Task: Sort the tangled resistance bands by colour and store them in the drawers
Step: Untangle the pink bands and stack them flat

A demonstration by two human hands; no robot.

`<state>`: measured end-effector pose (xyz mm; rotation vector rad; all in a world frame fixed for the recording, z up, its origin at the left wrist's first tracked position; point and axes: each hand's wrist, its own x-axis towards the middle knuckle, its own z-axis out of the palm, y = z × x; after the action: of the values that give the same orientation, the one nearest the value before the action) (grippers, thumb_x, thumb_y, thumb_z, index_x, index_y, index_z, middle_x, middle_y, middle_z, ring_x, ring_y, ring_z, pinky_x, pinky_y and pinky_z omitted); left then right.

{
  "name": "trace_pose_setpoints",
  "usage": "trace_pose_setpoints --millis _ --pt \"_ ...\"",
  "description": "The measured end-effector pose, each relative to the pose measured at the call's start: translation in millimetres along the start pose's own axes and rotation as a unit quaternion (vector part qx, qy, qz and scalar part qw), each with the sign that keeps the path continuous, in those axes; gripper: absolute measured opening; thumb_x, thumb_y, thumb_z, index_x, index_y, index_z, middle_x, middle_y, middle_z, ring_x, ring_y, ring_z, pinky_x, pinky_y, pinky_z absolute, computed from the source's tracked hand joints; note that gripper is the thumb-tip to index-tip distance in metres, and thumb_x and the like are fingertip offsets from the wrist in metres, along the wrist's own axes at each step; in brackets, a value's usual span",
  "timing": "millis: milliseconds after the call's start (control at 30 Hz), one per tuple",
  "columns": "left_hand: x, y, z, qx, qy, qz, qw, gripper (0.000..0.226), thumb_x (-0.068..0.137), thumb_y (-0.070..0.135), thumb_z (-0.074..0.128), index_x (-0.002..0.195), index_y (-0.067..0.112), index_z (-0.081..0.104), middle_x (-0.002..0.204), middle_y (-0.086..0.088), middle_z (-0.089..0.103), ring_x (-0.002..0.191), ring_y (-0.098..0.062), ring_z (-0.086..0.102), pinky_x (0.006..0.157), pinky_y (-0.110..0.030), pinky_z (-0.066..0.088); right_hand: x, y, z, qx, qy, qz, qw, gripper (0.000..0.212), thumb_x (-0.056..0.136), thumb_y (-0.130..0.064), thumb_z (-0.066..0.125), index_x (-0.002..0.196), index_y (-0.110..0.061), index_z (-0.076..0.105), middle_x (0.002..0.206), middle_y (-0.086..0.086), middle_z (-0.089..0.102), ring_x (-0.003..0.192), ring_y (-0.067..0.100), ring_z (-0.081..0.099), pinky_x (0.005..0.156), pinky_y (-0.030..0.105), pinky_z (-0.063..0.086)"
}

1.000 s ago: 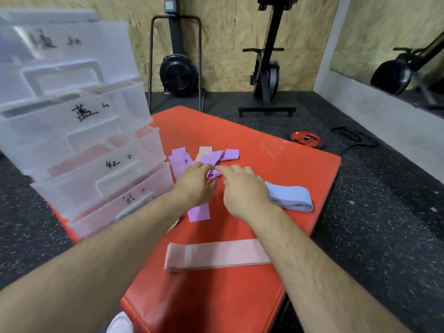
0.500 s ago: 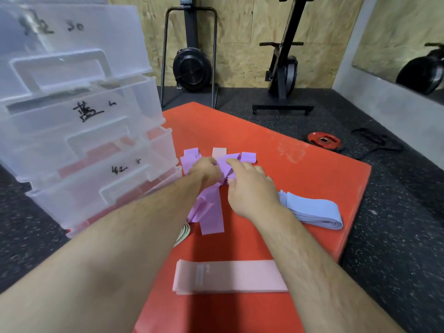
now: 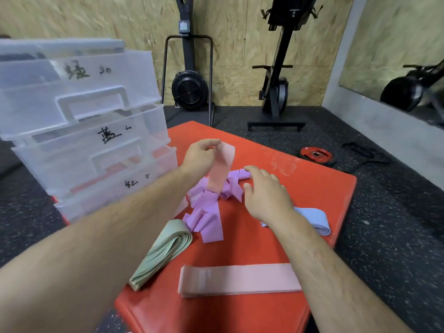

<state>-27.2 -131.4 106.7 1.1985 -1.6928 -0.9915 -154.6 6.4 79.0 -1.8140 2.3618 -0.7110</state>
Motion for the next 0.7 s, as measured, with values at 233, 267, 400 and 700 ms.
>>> trace_pose_setpoints --millis 233,267,400,700 --pt "-41 77 -29 -0.068 0.006 0.099 0.993 0.039 0.093 0.003 0.049 0.115 0.025 0.073 0.099 0.006 0.073 0.073 -0.001 0.061 0.067 -0.014 0.047 1 -8 -26 0.229 0.092 -0.058 0.967 0.042 0.1 -0.023 0.054 0.142 -0.023 0.05 0.139 -0.003 0.057 0.128 0.016 0.052 0.108 0.035 0.041" --pt "-51 84 -32 -0.08 -0.003 0.108 0.991 0.037 0.093 0.005 0.051 0.114 0.025 0.073 0.098 0.004 0.074 0.076 -0.005 0.064 0.074 -0.017 0.052 -1 -13 -32 0.286 0.091 -0.057 0.952 0.04 0.099 -0.025 0.058 0.139 -0.023 0.053 0.136 -0.006 0.06 0.125 0.01 0.055 0.105 0.031 0.043" --pt "-91 94 -47 -0.081 -0.042 0.109 0.99 0.035 0.089 0.015 0.058 0.112 0.037 0.072 0.101 -0.008 0.075 0.098 -0.036 0.069 0.094 -0.053 0.054 -17 -28 -55 0.441 0.101 -0.042 0.891 0.019 0.092 -0.024 0.072 0.11 -0.024 0.065 0.104 -0.011 0.072 0.099 0.001 0.065 0.084 0.02 0.046" --pt "-169 63 -55 -0.135 -0.082 0.062 0.985 0.051 0.088 -0.004 0.061 0.125 0.031 0.064 0.091 -0.01 0.074 0.072 -0.016 0.066 0.068 -0.025 0.057 -67 -33 -57 0.529 -0.001 0.011 0.849 0.034 0.088 -0.01 0.076 0.109 -0.012 0.05 0.087 0.021 0.071 0.075 0.023 0.064 0.077 0.045 0.053"
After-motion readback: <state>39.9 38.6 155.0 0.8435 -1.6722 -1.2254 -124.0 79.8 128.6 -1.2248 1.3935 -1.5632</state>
